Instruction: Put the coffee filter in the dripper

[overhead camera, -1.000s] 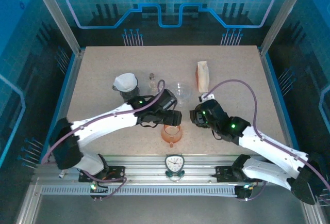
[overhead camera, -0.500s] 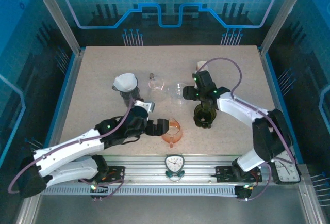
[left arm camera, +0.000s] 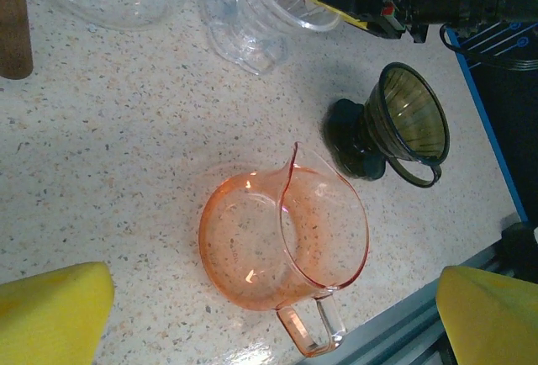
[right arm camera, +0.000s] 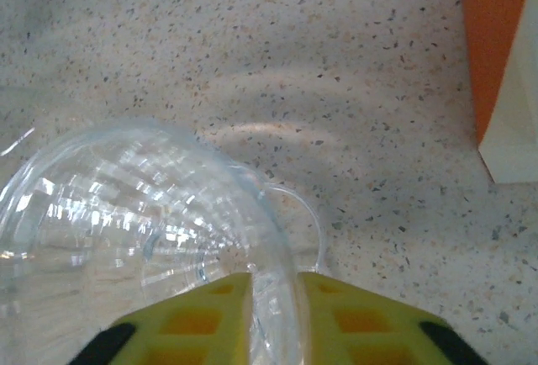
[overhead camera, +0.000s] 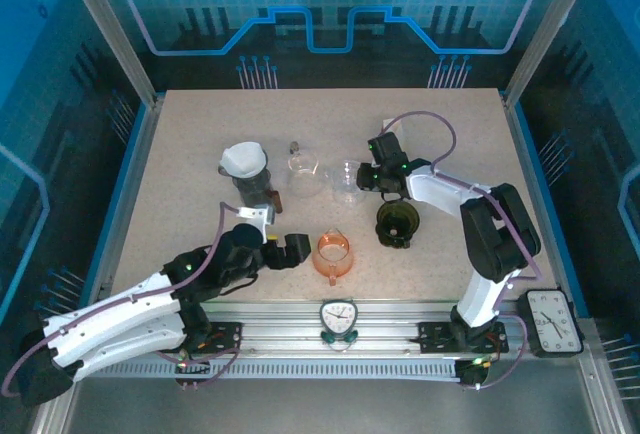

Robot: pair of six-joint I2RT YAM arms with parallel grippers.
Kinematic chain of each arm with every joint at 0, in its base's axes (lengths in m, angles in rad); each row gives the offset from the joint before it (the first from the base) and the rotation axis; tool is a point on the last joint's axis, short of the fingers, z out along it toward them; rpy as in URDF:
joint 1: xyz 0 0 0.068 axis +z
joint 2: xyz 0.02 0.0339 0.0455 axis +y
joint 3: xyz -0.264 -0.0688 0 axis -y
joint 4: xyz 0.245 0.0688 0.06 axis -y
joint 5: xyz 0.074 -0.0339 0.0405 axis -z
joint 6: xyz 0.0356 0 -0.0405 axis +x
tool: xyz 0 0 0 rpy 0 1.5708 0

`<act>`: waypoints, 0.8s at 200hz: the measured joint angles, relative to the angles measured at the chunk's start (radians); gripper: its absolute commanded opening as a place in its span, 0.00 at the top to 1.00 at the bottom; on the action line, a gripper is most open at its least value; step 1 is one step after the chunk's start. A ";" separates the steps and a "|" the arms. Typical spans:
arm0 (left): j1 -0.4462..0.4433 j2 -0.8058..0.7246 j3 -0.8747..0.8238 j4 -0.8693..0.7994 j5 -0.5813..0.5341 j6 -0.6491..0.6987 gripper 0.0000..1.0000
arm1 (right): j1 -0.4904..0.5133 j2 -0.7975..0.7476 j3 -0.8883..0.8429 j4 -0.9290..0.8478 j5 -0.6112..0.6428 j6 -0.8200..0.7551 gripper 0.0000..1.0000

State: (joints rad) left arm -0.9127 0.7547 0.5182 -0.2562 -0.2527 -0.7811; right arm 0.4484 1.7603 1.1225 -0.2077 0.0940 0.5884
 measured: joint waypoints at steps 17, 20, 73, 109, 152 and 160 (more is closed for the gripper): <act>0.000 -0.008 0.000 0.000 -0.006 -0.003 0.01 | -0.001 -0.003 0.002 0.008 -0.012 0.015 0.95; 0.000 -0.010 0.000 0.000 -0.007 -0.003 0.01 | -0.001 -0.006 0.002 0.009 -0.015 0.013 0.97; 0.000 -0.087 -0.019 0.000 -0.029 -0.003 0.01 | -0.008 -0.062 -0.002 -0.018 -0.031 0.014 1.00; 0.000 -0.124 -0.019 -0.005 -0.050 -0.003 0.01 | -0.011 -0.208 -0.024 -0.058 -0.082 0.014 1.00; 0.000 -0.162 -0.019 -0.029 -0.079 -0.003 0.01 | -0.006 -0.443 -0.055 -0.153 -0.178 0.018 1.00; 0.000 -0.167 -0.019 -0.030 -0.085 -0.003 0.01 | 0.002 -0.477 -0.059 -0.180 -0.196 0.019 1.00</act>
State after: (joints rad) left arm -0.9127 0.5877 0.4992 -0.2863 -0.3374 -0.7837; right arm 0.4507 1.2835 1.0634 -0.3878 -0.1020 0.6075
